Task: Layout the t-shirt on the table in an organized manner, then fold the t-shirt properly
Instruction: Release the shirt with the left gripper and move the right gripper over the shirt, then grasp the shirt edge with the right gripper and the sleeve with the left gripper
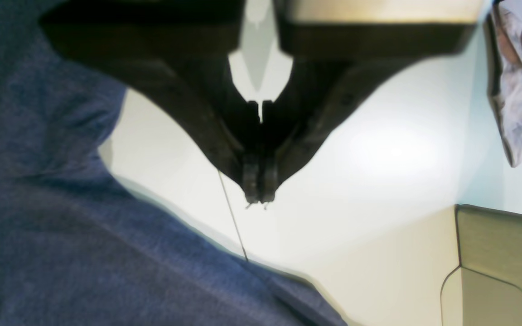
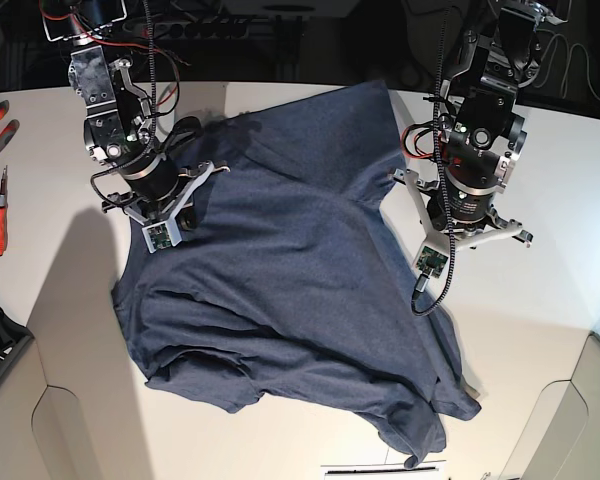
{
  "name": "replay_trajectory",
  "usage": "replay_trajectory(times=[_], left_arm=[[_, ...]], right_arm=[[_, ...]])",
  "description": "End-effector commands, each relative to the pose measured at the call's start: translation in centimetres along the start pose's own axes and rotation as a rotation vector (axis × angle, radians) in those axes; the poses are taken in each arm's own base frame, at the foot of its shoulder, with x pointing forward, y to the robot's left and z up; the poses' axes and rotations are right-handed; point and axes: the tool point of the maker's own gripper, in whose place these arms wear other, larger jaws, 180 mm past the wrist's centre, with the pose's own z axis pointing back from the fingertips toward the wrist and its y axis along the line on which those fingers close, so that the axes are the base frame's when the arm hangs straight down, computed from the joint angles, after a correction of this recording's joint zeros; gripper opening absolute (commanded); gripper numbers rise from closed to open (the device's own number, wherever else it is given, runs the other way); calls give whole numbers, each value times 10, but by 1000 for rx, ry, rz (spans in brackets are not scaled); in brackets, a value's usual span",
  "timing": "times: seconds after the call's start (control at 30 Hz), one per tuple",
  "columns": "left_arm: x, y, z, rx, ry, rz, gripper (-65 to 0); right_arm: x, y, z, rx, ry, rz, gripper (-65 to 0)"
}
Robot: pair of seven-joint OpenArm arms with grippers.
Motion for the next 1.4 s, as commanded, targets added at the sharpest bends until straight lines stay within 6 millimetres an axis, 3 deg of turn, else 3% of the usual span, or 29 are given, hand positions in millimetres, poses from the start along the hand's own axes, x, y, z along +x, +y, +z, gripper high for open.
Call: replay_trajectory(times=[0.0, 0.27, 0.57, 0.7, 0.83, 1.07, 1.13, 1.2, 1.37], left_arm=[[12, 7, 2, 21, -42, -1, -650], [14, 7, 2, 20, -54, -6, -650], [20, 8, 1, 24, -80, -6, -650], [28, 14, 0, 38, -96, -3, -650], [31, 22, -1, 56, -115, 6, -650], [27, 51, 0, 140, -115, 89, -650], [27, 59, -1, 158, -128, 100, -541], [29, 62, -4, 146, -144, 124, -462], [17, 52, -36, 54, -87, 189, -455]], right_arm=[[-13, -23, 3, -58, 61, 45, -650], [-23, -93, 19, -269, 119, 147, -650], [-21, -138, 34, -405, 129, 147, -650], [-6, -143, 39, -445, 81, 136, -650], [30, -139, 47, -448, -17, 145, -650], [110, -110, 72, -390, -255, 57, -650], [122, -91, 73, -318, -293, -7, -614], [128, -60, 67, -192, -301, -36, -572], [138, 39, 59, 156, -322, -51, -528]])
